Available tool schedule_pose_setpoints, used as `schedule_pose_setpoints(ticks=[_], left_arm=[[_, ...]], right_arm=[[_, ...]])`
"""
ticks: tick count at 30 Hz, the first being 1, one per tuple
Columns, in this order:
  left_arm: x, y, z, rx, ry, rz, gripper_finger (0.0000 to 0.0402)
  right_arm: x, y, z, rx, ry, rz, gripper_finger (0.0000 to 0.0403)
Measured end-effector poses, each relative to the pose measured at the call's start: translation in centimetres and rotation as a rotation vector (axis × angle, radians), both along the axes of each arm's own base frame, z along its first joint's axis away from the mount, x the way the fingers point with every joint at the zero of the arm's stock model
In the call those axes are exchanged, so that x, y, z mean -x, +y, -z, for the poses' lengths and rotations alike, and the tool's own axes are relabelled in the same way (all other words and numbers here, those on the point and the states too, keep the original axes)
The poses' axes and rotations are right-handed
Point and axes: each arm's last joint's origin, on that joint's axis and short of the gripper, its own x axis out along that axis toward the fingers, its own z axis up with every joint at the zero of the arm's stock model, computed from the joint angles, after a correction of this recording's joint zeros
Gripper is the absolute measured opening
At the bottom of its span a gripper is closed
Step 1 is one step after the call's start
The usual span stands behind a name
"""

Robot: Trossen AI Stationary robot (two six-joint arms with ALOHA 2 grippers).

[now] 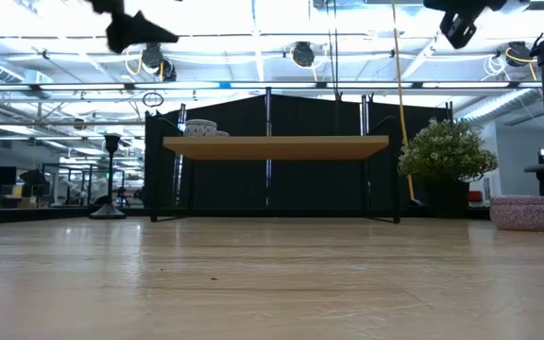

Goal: Pick & Place candle stick holders
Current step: Put the pink scented candle on the shelf

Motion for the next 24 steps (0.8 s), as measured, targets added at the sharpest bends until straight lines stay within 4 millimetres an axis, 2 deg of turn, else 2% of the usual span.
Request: schedule_pose_setpoints(ticks=[5, 9, 17, 20, 24], left_arm=[[2.1, 0.2, 2.0, 0.0, -0.045, 0.001, 0.0347], [3.8, 0.5, 3.4, -0.006, -0.06, -0.027, 0.0347], [6.2, 0.8, 4.9, 0.001, -0.127, -0.043, 0.0347], [6.8, 0.9, 5.0, 0.003, -0.141, -0.043, 0.0347], [7.2, 1.0, 5.0, 0.003, -0.141, -0.046, 0.0347]], right_arm=[[-1.3, 0.5, -0.7, -0.083, 0.279, 0.007, 0.0], [-2.2, 0.9, -0.3, -0.114, 0.542, 0.091, 0.0], [-3.1, 1.5, 2.8, -0.198, 1.041, 0.236, 0.0018], [-3.5, 1.6, 3.5, -0.212, 1.142, 0.28, 0.0042], [-4.1, 1.5, 4.0, -0.198, 1.164, 0.318, 0.0088]])
